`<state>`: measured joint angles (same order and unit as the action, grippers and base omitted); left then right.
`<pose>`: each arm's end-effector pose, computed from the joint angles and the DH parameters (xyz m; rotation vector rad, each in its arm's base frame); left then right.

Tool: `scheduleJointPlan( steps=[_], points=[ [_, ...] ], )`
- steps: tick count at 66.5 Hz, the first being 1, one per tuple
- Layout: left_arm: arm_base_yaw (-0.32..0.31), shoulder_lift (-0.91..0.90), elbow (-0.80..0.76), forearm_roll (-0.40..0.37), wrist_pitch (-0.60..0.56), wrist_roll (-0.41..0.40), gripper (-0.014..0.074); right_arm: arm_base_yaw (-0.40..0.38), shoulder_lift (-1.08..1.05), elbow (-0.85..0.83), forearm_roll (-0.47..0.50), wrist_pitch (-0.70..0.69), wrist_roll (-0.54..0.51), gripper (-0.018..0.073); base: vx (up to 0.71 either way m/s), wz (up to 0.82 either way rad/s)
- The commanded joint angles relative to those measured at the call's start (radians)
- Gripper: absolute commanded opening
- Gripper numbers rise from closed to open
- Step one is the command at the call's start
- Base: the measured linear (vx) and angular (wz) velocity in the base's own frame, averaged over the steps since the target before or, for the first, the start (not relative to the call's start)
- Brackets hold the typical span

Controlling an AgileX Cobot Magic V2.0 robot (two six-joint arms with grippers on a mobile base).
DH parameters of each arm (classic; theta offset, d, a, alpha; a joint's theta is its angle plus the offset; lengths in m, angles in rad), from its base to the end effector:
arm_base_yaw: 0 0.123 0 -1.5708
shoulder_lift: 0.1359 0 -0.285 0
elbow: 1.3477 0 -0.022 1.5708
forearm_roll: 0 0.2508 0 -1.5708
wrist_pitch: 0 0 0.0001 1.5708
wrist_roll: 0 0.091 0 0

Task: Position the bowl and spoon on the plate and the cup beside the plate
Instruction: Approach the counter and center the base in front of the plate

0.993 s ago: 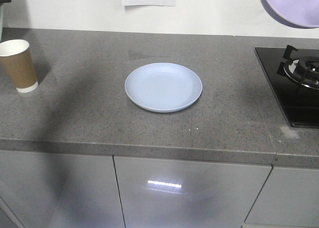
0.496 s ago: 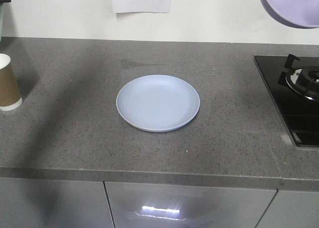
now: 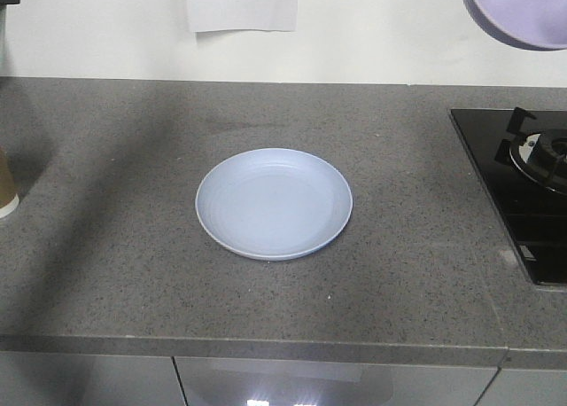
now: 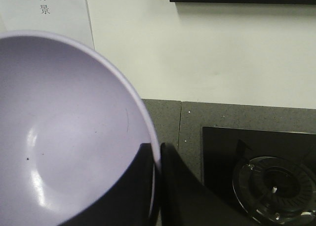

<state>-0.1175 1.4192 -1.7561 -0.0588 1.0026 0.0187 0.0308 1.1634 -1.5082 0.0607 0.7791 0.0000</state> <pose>0.2886 -0.0386 0.4815 0.1412 2.1459 -0.1291 0.2274 0.0109 0.4916 -0.0168 1.9176 0.0907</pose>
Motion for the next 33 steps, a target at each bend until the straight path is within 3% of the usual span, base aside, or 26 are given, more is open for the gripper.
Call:
scheduleJointPlan(
  steps=[1, 33],
  points=[
    [-0.005, -0.029, -0.032, -0.009, -0.064, 0.0, -0.0006, -0.006, -0.018, -0.027, -0.003, -0.079, -0.01, -0.0011, 0.07, -0.03],
    [-0.005, -0.029, -0.032, -0.009, -0.064, 0.0, -0.0006, -0.006, -0.018, -0.027, -0.003, -0.079, -0.01, -0.0011, 0.07, -0.02]
  ],
)
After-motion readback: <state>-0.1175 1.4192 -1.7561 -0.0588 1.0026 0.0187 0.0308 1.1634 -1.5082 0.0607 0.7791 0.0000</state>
